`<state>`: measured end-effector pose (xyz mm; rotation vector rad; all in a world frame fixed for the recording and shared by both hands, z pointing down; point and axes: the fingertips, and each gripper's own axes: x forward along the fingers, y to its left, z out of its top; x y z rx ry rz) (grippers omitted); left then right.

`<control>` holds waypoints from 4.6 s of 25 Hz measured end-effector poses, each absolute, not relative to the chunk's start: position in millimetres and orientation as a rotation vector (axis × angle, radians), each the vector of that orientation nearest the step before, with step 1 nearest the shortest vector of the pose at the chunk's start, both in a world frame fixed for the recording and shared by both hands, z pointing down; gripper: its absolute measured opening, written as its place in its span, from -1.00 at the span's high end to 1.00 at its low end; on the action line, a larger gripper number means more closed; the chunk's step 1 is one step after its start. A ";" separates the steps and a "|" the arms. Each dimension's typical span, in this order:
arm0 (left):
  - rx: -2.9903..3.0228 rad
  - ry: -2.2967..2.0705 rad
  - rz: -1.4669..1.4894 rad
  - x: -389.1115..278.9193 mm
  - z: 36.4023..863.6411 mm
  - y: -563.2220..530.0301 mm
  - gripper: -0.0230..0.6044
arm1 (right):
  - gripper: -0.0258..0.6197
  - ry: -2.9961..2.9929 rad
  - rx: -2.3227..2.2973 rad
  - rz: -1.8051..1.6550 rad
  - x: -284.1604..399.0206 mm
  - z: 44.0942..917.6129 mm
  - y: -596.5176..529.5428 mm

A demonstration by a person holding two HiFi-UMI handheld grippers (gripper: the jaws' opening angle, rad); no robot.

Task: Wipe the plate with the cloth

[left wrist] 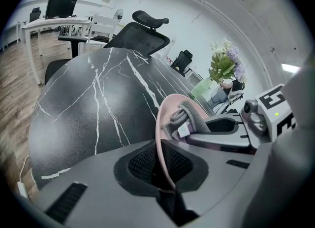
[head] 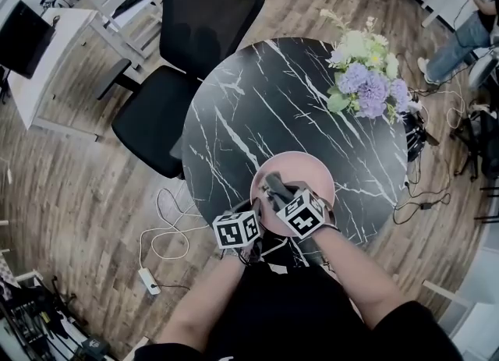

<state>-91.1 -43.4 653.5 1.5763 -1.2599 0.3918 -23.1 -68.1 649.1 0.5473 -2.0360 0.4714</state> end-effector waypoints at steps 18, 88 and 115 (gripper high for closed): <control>1.586 -1.254 0.396 -91.4 654.5 -43.4 0.79 | 0.58 -1.830 0.775 0.209 59.2 651.8 -131.5; 1.605 -1.265 0.418 -89.5 651.6 -45.3 0.79 | 0.58 -1.846 0.749 0.232 73.7 651.3 -84.9; 1.580 -1.269 0.383 -89.9 651.0 -46.0 0.79 | 0.57 -1.882 1.164 0.166 100.8 601.8 -143.5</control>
